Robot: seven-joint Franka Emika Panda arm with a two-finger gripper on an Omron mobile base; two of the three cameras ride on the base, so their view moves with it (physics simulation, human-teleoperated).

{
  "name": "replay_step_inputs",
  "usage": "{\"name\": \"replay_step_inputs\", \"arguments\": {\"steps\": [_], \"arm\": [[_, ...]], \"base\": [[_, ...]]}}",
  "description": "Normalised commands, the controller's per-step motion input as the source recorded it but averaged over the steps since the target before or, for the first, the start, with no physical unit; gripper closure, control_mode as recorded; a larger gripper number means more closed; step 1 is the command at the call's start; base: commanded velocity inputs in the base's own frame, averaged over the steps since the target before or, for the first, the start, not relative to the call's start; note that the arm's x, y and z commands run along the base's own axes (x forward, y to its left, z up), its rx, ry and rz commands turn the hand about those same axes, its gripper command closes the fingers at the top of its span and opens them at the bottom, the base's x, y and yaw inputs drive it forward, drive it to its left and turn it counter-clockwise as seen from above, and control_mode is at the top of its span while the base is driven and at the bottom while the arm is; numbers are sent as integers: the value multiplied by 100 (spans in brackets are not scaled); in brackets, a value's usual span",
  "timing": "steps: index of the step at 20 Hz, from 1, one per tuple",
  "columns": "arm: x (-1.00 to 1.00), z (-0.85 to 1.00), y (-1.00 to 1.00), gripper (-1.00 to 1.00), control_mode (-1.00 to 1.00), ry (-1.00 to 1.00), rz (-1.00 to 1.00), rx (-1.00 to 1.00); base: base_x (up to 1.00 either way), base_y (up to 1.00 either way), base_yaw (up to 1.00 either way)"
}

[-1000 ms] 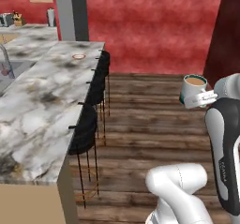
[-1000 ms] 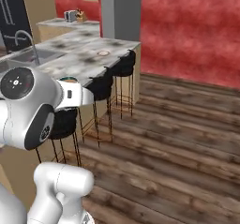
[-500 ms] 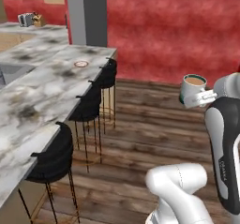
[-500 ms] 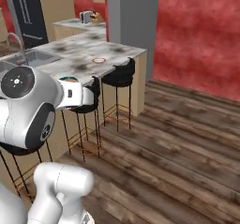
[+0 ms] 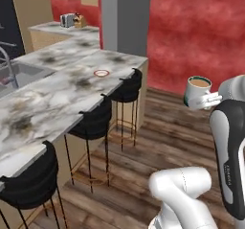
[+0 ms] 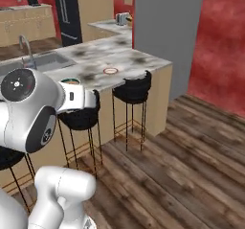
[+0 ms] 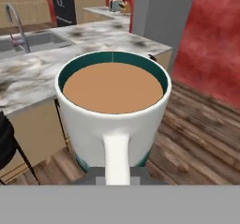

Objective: Pick the cup of tea, navigate to the dining table, and place it on the saucer.

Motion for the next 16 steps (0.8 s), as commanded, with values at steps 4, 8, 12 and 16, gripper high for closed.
{"name": "replay_step_inputs", "arguments": {"steps": [4, 8, 12, 16], "arm": [[0, 0, 0, 100, 100, 0, 0, 0], [0, 0, 0, 100, 100, 0, 0, 0], [0, 0, 0, 100, 100, 0, 0, 0], [0, 0, 0, 100, 100, 0, 0, 0]], "base": [[79, -100, 43], [65, -100, 41], [62, -100, 42], [58, -100, 44]]}}
